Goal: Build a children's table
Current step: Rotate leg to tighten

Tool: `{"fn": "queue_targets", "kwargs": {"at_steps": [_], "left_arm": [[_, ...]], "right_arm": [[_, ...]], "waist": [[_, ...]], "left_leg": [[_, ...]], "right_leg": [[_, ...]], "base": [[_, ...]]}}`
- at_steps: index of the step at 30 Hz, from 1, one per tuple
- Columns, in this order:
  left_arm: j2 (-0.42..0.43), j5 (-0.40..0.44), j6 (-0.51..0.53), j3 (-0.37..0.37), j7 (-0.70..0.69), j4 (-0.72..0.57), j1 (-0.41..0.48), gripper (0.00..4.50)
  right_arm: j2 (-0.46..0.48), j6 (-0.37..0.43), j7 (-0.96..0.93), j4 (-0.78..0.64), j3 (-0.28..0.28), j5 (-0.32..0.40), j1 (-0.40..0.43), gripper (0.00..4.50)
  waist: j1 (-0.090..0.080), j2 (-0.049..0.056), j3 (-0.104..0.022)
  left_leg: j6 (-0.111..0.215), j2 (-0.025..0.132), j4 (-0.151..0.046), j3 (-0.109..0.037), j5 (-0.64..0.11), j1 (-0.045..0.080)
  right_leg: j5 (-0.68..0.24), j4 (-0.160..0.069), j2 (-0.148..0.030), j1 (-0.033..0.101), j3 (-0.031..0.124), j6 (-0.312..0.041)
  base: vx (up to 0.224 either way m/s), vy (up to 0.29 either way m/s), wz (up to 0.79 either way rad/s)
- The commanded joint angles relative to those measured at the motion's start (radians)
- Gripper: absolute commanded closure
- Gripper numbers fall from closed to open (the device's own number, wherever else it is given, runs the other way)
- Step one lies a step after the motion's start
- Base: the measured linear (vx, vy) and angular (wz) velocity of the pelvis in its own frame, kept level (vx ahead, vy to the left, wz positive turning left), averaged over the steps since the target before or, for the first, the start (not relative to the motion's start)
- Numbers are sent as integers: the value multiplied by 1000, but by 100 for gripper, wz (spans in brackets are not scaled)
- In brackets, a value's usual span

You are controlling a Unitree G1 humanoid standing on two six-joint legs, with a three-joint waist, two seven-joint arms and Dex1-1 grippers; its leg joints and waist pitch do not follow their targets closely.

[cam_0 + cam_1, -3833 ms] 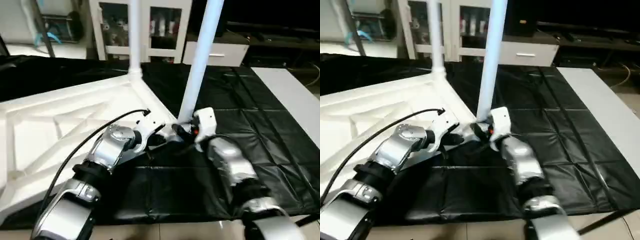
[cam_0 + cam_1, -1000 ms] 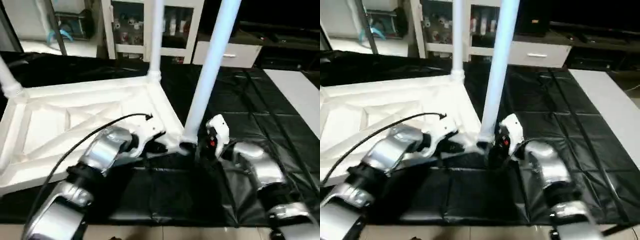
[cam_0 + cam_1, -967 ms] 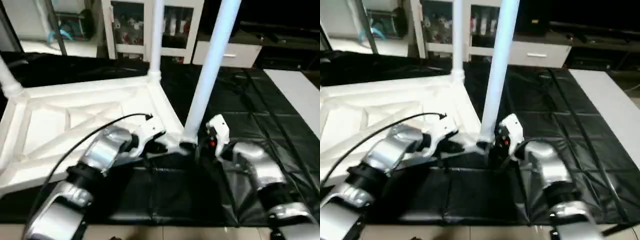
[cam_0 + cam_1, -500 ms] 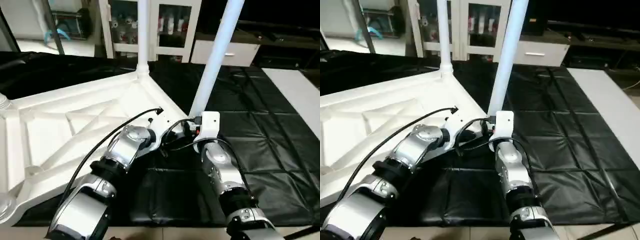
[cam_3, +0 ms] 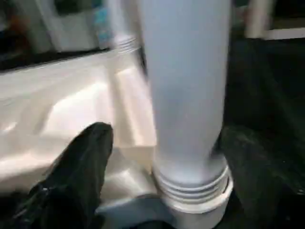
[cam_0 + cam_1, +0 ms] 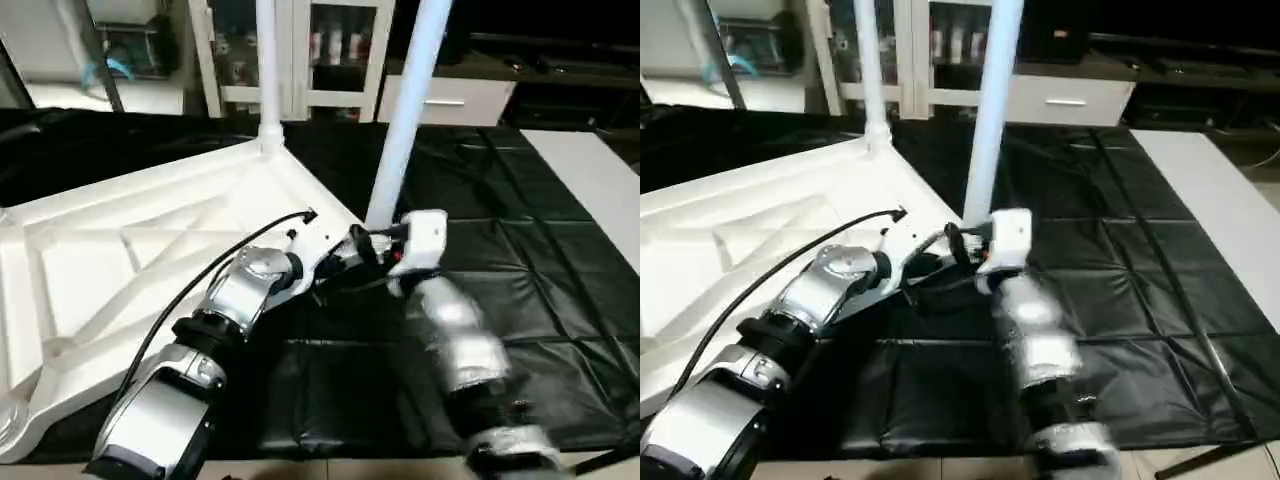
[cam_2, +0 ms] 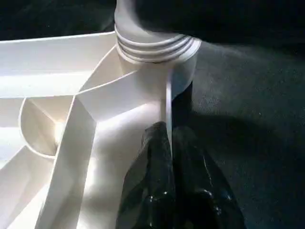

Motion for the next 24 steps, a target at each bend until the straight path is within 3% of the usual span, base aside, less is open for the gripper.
{"fn": "queue_targets", "kwargs": {"at_steps": [1,2,3,5,7,10,11,13,14,18,24], "left_arm": [[12,-5,9,-24,-64,5,38,450],[24,-4,9,-39,-100,-6,47,450],[24,-4,9,-39,-100,-6,47,450],[63,-8,28,-91,-237,-50,76,450],[71,-10,35,-100,-265,-63,82,450],[98,-17,47,-134,-355,-105,101,450],[142,-33,63,-178,-470,-180,132,450],[153,-37,69,-188,-496,-200,140,450],[169,-43,83,-202,-532,-233,153,450],[178,-47,105,-208,-556,-268,166,450],[188,-43,124,-213,-555,-300,174,450]], "right_arm": [[-65,65,192,-43,66,14,10,31],[-116,91,270,-53,77,25,16,16],[-116,91,270,-53,77,25,16,16],[-241,113,434,-57,99,25,23,3],[-261,108,457,-56,106,20,23,3],[-305,108,504,-52,118,15,17,3],[-344,129,588,-81,129,42,12,3],[-353,137,615,-95,133,53,12,3],[-368,154,664,-119,140,72,13,3],[-380,169,732,-137,164,89,14,3],[-397,159,806,-129,220,60,17,3]], "waist": [[8,6,-64],[12,4,-65],[11,5,-65],[15,2,-66],[18,2,-65],[27,2,-64],[31,0,-63],[36,2,-63],[39,5,-60],[48,4,-59],[49,1,-64]], "left_leg": [[48,23,-68,-5,-265,-4],[56,22,-65,-5,-238,-5],[68,22,-62,-2,-225,-7],[76,24,-61,-1,-218,-6],[76,26,-60,-1,-210,-6],[61,30,-62,0,-232,5],[57,31,-63,0,-243,7],[56,34,-65,-2,-253,8],[48,34,-66,1,-274,13],[33,36,-69,0,-303,16],[34,32,-67,-1,-262,6]], "right_leg": [[-239,-63,-51,59,47,-190],[-211,-60,-51,66,45,-200],[-201,-58,-55,62,47,-211],[-221,-61,-58,62,46,-218],[-230,-62,-59,62,46,-224],[-265,-63,-59,54,46,-230],[-275,-63,-58,52,46,-229],[-282,-61,-59,55,46,-228],[-297,-65,-57,48,47,-225],[-329,-66,-57,46,47,-210],[-300,-62,-59,54,47,-203]], "base": [[0,0,0],[0,0,0],[0,0,0],[0,0,0],[0,0,0],[0,0,0],[0,0,0],[0,0,0],[0,0,0],[0,0,0],[0,0,0]]}}
